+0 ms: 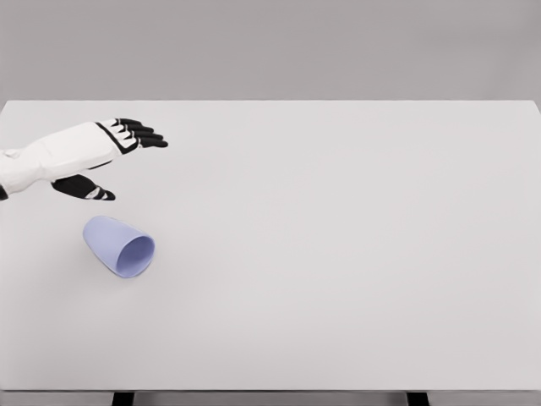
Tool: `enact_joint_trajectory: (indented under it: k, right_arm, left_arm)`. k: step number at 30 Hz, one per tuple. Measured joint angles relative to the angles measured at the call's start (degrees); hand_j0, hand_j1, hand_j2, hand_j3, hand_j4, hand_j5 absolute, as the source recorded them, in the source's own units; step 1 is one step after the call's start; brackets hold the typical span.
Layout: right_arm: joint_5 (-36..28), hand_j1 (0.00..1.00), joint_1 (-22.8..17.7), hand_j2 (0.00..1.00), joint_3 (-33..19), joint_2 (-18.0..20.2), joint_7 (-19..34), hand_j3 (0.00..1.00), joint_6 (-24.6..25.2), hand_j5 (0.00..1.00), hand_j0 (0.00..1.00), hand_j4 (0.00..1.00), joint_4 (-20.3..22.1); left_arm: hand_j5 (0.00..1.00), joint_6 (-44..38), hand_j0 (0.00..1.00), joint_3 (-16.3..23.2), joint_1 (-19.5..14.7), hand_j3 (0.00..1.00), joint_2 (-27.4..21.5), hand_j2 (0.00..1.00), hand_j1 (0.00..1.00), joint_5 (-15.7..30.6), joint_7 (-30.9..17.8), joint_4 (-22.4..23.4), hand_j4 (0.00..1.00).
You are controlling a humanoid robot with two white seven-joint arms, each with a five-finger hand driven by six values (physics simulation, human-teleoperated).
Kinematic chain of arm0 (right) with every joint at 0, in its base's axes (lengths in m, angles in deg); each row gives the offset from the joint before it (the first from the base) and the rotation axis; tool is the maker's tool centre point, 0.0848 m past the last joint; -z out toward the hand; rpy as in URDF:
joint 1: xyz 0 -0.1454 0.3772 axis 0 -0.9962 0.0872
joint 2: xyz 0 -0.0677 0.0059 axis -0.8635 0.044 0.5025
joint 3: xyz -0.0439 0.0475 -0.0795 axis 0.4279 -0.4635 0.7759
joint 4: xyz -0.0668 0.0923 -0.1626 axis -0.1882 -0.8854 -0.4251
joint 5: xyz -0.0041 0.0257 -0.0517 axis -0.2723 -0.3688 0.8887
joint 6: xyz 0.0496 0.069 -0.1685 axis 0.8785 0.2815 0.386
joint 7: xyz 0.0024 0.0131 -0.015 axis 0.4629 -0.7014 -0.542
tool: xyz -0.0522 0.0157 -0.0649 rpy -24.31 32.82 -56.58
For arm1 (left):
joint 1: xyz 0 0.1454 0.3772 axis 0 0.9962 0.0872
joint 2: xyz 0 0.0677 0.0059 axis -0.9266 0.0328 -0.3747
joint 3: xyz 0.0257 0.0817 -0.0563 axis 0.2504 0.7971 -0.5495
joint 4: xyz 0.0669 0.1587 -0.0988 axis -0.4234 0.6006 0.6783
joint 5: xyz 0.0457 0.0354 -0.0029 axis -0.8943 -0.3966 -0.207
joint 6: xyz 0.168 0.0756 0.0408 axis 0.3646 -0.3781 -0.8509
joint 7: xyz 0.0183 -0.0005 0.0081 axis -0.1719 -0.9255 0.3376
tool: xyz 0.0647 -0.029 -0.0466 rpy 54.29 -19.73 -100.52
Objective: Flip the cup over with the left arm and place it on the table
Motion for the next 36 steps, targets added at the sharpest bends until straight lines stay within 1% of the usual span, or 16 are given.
enact_joint_trajectory:
  k: [6, 9, 10, 11, 13, 14, 15, 16, 18, 20, 22, 25, 28, 30, 33, 36]
  right_arm:
    - [-0.03, 1.00, -0.09, 1.00, -0.04, 0.00, -0.03, 1.00, 0.18, 1.00, 1.00, 1.00, -0.25]
    - [-0.03, 1.00, -0.09, 1.00, -0.02, 0.00, -0.03, 1.00, 0.20, 1.00, 1.00, 1.00, -0.30]
    - [-0.03, 1.00, -0.09, 1.00, -0.02, 0.00, -0.04, 1.00, 0.21, 1.00, 1.00, 1.00, -0.31]
    - [-0.03, 1.00, -0.09, 1.00, -0.02, 0.00, -0.06, 1.00, 0.21, 1.00, 1.00, 1.00, -0.32]
    - [-0.04, 1.00, -0.09, 1.00, -0.02, 0.00, -0.09, 1.00, 0.21, 1.00, 1.00, 1.00, -0.32]
    - [-0.04, 1.00, -0.09, 1.00, -0.02, 0.00, -0.10, 1.00, 0.21, 1.00, 1.00, 1.00, -0.32]
    - [-0.04, 1.00, -0.09, 1.00, -0.02, 0.00, -0.11, 1.00, 0.21, 1.00, 1.00, 1.00, -0.33]
    - [-0.04, 1.00, -0.09, 1.00, -0.02, 0.00, -0.11, 1.00, 0.21, 1.00, 1.00, 1.00, -0.33]
    - [-0.04, 1.00, -0.09, 1.00, -0.02, 0.00, -0.12, 1.00, 0.21, 1.00, 1.00, 1.00, -0.33]
    - [-0.04, 1.00, -0.09, 1.00, -0.02, 0.00, -0.12, 1.00, 0.21, 1.00, 1.00, 1.00, -0.33]
    - [-0.04, 1.00, -0.09, 1.00, -0.02, 0.00, -0.12, 1.00, 0.21, 1.00, 1.00, 1.00, -0.33]
    - [-0.04, 1.00, -0.09, 1.00, -0.02, 0.00, -0.12, 1.00, 0.21, 1.00, 1.00, 1.00, -0.33]
    - [-0.04, 1.00, -0.09, 1.00, -0.02, 0.00, -0.12, 1.00, 0.21, 1.00, 1.00, 1.00, -0.33]
    - [-0.04, 1.00, -0.09, 1.00, -0.02, 0.00, -0.12, 1.00, 0.21, 1.00, 1.00, 1.00, -0.33]
    - [-0.04, 1.00, -0.09, 1.00, -0.02, 0.00, -0.12, 1.00, 0.21, 1.00, 1.00, 1.00, -0.33]
    - [-0.04, 1.00, -0.09, 1.00, -0.02, 0.00, -0.13, 1.00, 0.21, 1.00, 1.00, 1.00, -0.33]
  left_arm:
    - [1.00, -0.01, 1.00, -0.14, -0.09, 1.00, -0.14, 1.00, 1.00, -0.20, -0.03, 0.09, 1.00]
    - [1.00, -0.01, 1.00, -0.39, -0.97, 1.00, -0.98, 1.00, 1.00, -0.26, -0.43, 0.10, 1.00]
    - [1.00, -0.01, 1.00, -0.50, -1.14, 1.00, -2.18, 1.00, 1.00, -0.26, -0.92, 0.12, 1.00]
    - [1.00, -0.03, 1.00, -0.61, -2.19, 1.00, -3.50, 1.00, 1.00, -0.22, -1.58, 0.60, 1.00]
    - [1.00, -0.03, 1.00, -0.72, -3.25, 1.00, -5.68, 1.00, 1.00, -0.11, -2.54, 2.54, 1.00]
    - [1.00, -0.02, 1.00, -0.54, -4.13, 1.00, -7.30, 1.00, 1.00, 0.01, -2.81, 3.50, 1.00]
    - [1.00, -0.01, 1.00, -0.15, -4.13, 1.00, -9.51, 1.00, 1.00, 0.30, -2.95, 4.09, 1.00]
    - [1.00, -0.02, 1.00, 0.78, -4.22, 1.00, -12.07, 1.00, 1.00, 0.92, -3.01, 4.39, 1.00]
    - [1.00, -0.01, 1.00, 3.94, -4.22, 1.00, -17.00, 1.00, 1.00, 1.80, -3.08, 3.53, 1.00]
    - [1.00, 0.00, 1.00, 7.12, -4.13, 1.00, -19.70, 1.00, 1.00, 2.27, -3.07, 2.25, 1.00]
    - [1.00, 0.00, 1.00, 9.76, -3.95, 1.00, -20.98, 1.00, 1.00, 2.54, -3.05, 1.43, 1.00]
    - [1.00, 0.01, 1.00, 12.03, -3.95, 1.00, -20.61, 1.00, 1.00, 2.74, -3.03, 0.13, 1.00]
    - [1.00, 0.00, 1.00, 13.11, -3.60, 1.00, -17.68, 1.00, 1.00, 2.79, -3.02, -1.11, 1.00]
    - [1.00, -0.01, 1.00, 13.68, -3.34, 1.00, -16.63, 1.00, 1.00, 2.85, -3.01, -1.57, 1.00]
    - [1.00, 0.01, 1.00, 14.63, -1.14, 1.00, -15.90, 1.00, 1.00, 4.67, -2.88, -1.83, 1.00]
    - [1.00, 0.01, 1.00, 15.18, 0.35, 1.00, -15.76, 1.00, 1.00, 6.15, -0.07, -1.43, 1.00]
